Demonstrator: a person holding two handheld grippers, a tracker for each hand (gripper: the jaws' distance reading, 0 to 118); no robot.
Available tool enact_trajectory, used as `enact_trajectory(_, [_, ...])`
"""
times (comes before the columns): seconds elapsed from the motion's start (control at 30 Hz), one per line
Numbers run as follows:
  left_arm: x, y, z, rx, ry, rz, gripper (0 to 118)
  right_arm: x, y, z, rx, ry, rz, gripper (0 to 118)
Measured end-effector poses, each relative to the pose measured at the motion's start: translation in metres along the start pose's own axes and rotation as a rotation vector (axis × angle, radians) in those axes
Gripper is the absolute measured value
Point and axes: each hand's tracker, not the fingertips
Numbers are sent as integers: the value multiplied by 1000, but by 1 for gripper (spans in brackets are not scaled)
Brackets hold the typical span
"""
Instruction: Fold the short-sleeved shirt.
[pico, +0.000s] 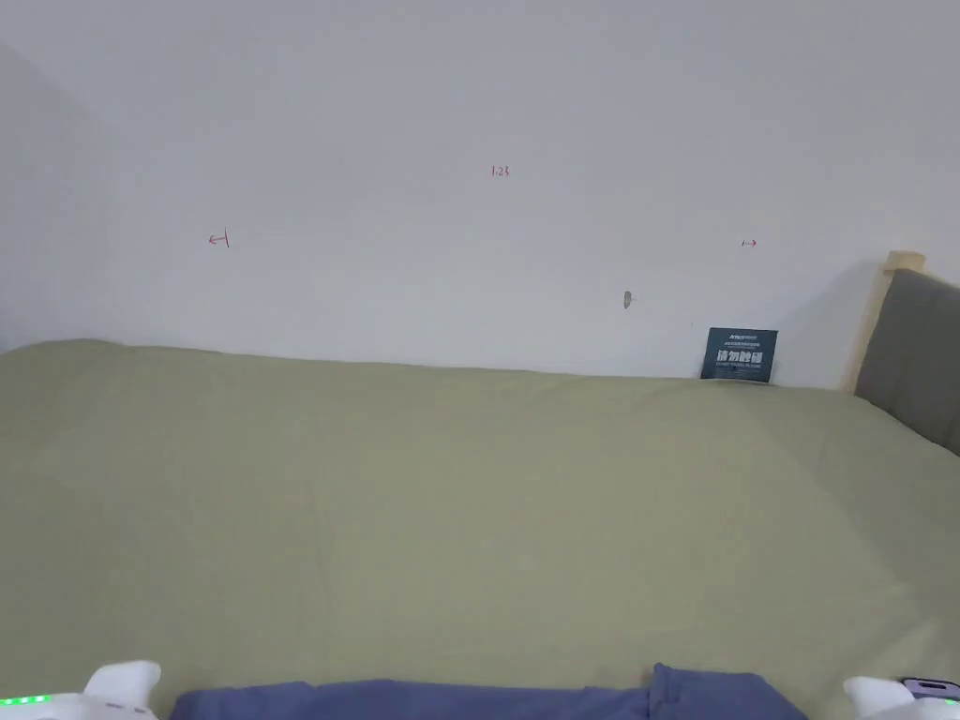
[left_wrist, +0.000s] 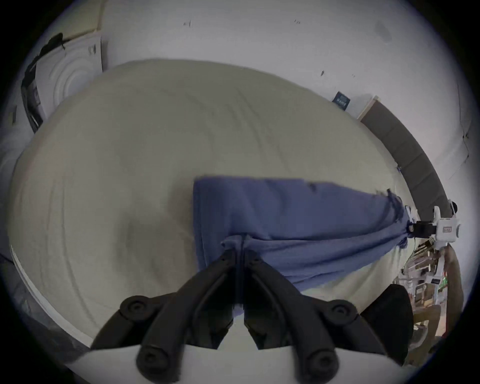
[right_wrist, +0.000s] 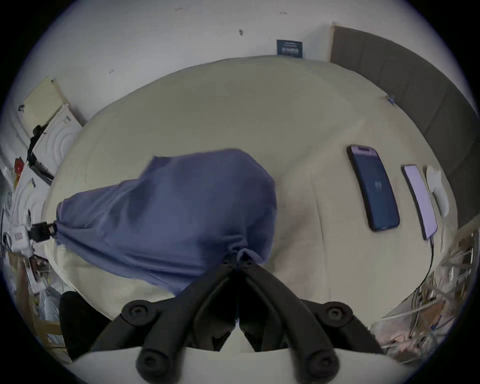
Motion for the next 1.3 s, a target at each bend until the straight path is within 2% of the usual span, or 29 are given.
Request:
enact_trajectory(0.2, [-9,4,-12,36,0,1,9,-3,0,-7,-13,-24,20,0])
enact_trajectory(0.23, [-17,9,-19,33,5,-12,26,-4,2,-3,-18,-21,18,6])
enact_trajectory(0.27, [-16,13,-15,27,14,-26,55,-6,6,3,-26,-22,14,22])
enact_trajectory(0.3, [-16,17,-11,19,40,-30,85,-11,8,10,-35,-39,20,45])
enact_trajectory(0.33, [-16,19,-6,16,54,-23,107,-16,10,19,-34,-86,51,79])
enact_trajectory(0.37, [-16,20,0,21,47,-17,106,-23,12,27,-21,-102,82,92])
enact_trajectory(0.4, [-16,23,9,51,39,-4,106,-30,12,35,0,-116,96,91])
enact_trajectory(0.5, [10,20,46,152,18,-5,105,-52,16,57,69,-55,97,89])
enact_trajectory(0.53, [13,21,52,171,-7,-5,99,-59,16,61,86,-28,93,84])
enact_trajectory(0.57, [15,22,57,175,-35,2,88,-66,15,64,97,4,101,69])
enact_trajectory(0.6, [16,22,58,184,-58,-1,68,-72,14,65,109,16,112,44])
enact_trajectory(0.63, [25,19,66,189,-61,-9,24,-78,13,65,115,26,126,0])
enact_trajectory(0.67, [28,18,65,194,-43,-11,4,-85,13,62,111,15,135,0])
enact_trajectory(0.7, [28,18,63,199,-29,-24,3,-90,12,59,120,-23,163,0])
enact_trajectory(0.87, [16,12,50,135,-45,-43,0,-106,6,45,108,1,124,0])
enact_trajectory(0.93, [8,13,48,129,-21,-25,0,-108,6,43,108,-16,127,0])
enact_trajectory(1.0, [-11,13,43,125,-81,47,0,-110,5,41,103,-8,124,0])
enact_trajectory(1.03, [-23,16,40,114,-176,94,3,-111,4,41,100,1,115,0])
enact_trajectory(1.07, [-36,15,37,118,-231,143,15,-109,5,42,101,10,114,0])
enact_trajectory(1.1, [-46,14,33,114,-282,187,39,-110,4,43,104,13,115,0])
enact_trajectory(1.13, [-56,15,28,89,-318,239,88,-112,2,43,107,16,117,0])
enact_trajectory(1.17, [-63,16,22,50,-343,287,115,-111,2,43,110,30,119,0])
enact_trajectory(1.2, [-68,15,17,24,-392,311,118,-109,2,44,112,50,115,0])
enact_trajectory(1.27, [-70,8,14,6,-536,359,118,-111,1,44,108,68,105,0])
enact_trajectory(1.3, [-71,6,7,-17,-561,381,118,-112,0,45,110,68,108,0])
